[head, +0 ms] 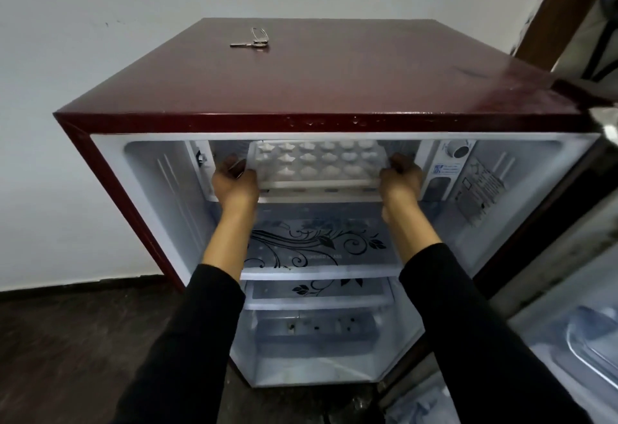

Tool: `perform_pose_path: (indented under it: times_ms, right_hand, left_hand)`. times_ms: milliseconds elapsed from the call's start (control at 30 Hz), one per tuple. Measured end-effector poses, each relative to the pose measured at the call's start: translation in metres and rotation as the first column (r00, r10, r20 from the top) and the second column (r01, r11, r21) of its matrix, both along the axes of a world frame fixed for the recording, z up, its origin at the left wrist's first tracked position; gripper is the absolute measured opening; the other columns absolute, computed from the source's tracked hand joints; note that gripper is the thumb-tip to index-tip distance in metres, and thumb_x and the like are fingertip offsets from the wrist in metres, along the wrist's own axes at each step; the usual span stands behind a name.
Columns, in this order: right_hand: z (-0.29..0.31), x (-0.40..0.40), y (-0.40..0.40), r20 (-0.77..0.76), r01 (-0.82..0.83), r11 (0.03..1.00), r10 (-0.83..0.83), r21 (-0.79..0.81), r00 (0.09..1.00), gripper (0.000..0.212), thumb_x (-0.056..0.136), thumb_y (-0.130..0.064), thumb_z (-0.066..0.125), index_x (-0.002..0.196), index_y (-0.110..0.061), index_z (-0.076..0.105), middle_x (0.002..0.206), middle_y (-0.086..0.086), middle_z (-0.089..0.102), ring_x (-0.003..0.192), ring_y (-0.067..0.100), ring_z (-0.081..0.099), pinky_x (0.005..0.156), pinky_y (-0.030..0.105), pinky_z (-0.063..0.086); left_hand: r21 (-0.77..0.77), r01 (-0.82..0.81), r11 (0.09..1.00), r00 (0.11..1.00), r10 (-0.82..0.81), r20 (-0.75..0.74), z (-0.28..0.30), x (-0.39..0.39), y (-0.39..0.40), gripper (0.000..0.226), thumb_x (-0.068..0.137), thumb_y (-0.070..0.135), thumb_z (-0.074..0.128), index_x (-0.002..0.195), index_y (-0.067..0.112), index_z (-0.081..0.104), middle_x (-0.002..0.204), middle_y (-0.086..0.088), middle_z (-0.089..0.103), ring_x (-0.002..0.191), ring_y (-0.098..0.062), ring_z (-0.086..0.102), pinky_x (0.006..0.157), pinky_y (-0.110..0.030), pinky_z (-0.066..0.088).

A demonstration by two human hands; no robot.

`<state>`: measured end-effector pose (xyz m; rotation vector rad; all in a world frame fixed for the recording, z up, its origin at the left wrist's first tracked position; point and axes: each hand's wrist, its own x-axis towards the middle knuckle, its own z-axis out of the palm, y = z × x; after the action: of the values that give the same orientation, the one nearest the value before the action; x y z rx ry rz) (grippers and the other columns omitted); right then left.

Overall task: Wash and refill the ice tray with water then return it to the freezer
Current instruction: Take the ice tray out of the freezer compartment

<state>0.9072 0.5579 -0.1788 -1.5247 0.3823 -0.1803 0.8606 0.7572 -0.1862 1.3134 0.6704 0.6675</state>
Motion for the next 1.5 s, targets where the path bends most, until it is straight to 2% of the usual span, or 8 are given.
perform_pose_path:
  times_ms: [133, 367, 500, 600, 1033, 1167, 1300, 1500]
  right_hand:
    - [0.005, -0.04, -0.014, -0.017, 0.083, 0.99, -0.081, 0.114, 0.997, 0.038, 0.092, 0.009, 0.04, 0.124, -0.002, 0.056, 0.111, 0.006, 0.057, 0.101, 0.018, 0.055, 0.092, 0.025, 0.047]
    - [-0.012, -0.144, -0.045, -0.095, 0.165, 0.957, -0.146, 0.238, 0.985, 0.049, 0.093, 0.013, 0.041, 0.139, -0.001, 0.044, 0.134, 0.013, 0.055, 0.116, 0.021, 0.056, 0.095, 0.024, 0.045]
    - [-0.024, -0.216, -0.071, -0.133, 0.227, 0.932, -0.196, 0.282, 0.971, 0.051, 0.09, 0.017, 0.041, 0.139, 0.001, 0.043, 0.135, 0.015, 0.055, 0.119, 0.023, 0.056, 0.1, 0.029, 0.046]
    - [-0.028, -0.274, -0.098, -0.17, 0.309, 0.891, -0.265, 0.334, 0.949, 0.052, 0.089, 0.02, 0.04, 0.138, 0.004, 0.043, 0.135, 0.018, 0.054, 0.107, 0.019, 0.055, 0.087, 0.02, 0.047]
    - [-0.052, -0.499, -0.237, -0.153, 0.645, 0.681, -0.638, 0.346, 0.755, 0.032, 0.079, 0.01, 0.062, 0.104, -0.01, 0.059, 0.104, 0.017, 0.063, 0.088, 0.023, 0.06, 0.086, 0.038, 0.052]
    - [-0.04, -0.559, -0.292, -0.139, 0.734, 0.559, -0.751, 0.386, 0.646, 0.028, 0.081, 0.011, 0.059, 0.102, -0.007, 0.057, 0.087, 0.01, 0.062, 0.07, 0.017, 0.058, 0.067, 0.029, 0.051]
    - [-0.026, -0.623, -0.34, -0.152, 0.811, 0.423, -0.843, 0.405, 0.515, 0.023, 0.08, 0.01, 0.059, 0.095, -0.007, 0.06, 0.079, 0.004, 0.061, 0.066, 0.016, 0.059, 0.065, 0.032, 0.052]
    - [-0.01, -0.711, -0.393, -0.15, 0.896, 0.142, -0.963, 0.42, 0.223, 0.021, 0.079, 0.008, 0.063, 0.081, -0.013, 0.06, 0.079, 0.004, 0.064, 0.067, 0.017, 0.062, 0.063, 0.032, 0.055]
  left_hand:
    - [-0.034, -0.024, 0.999, 1.0, 0.024, 0.007, -0.003, -0.039, -0.022, 0.037, 0.087, -0.008, 0.049, 0.122, 0.004, 0.053, 0.106, -0.004, 0.061, 0.094, -0.014, 0.056, 0.072, -0.009, 0.044]
    - [-0.126, 0.009, 0.992, 1.0, -0.009, 0.0, -0.019, -0.127, -0.055, 0.045, 0.088, -0.005, 0.053, 0.133, 0.004, 0.048, 0.126, -0.008, 0.059, 0.109, -0.016, 0.06, 0.073, -0.011, 0.05]
    - [-0.189, 0.048, 0.981, 0.998, -0.056, -0.036, -0.026, -0.179, -0.078, 0.044, 0.091, -0.003, 0.053, 0.133, 0.004, 0.047, 0.125, -0.008, 0.058, 0.102, -0.014, 0.059, 0.065, -0.01, 0.049]
    - [-0.193, 0.081, 0.978, 0.993, -0.096, -0.067, -0.027, -0.222, -0.105, 0.041, 0.091, 0.0, 0.055, 0.132, 0.003, 0.049, 0.121, -0.007, 0.059, 0.098, -0.012, 0.058, 0.059, -0.008, 0.047]
    - [-0.198, 0.398, 0.896, 0.895, -0.426, -0.128, -0.048, -0.378, -0.26, 0.022, 0.089, 0.005, 0.056, 0.111, 0.01, 0.058, 0.111, -0.007, 0.061, 0.092, -0.016, 0.059, 0.075, -0.024, 0.049]
    - [-0.206, 0.555, 0.806, 0.807, -0.582, -0.102, -0.04, -0.413, -0.324, 0.024, 0.09, 0.003, 0.054, 0.114, 0.008, 0.058, 0.108, -0.006, 0.06, 0.083, -0.01, 0.058, 0.062, -0.015, 0.046]
    - [-0.193, 0.71, 0.677, 0.679, -0.731, -0.07, -0.026, -0.447, -0.39, 0.022, 0.091, 0.003, 0.052, 0.112, 0.009, 0.058, 0.106, -0.006, 0.06, 0.078, -0.008, 0.057, 0.059, -0.013, 0.047]
    - [-0.197, 0.902, 0.383, 0.38, -0.923, -0.054, -0.014, -0.498, -0.491, 0.025, 0.092, 0.009, 0.052, 0.117, 0.01, 0.057, 0.113, -0.008, 0.063, 0.093, -0.017, 0.06, 0.071, -0.021, 0.048]
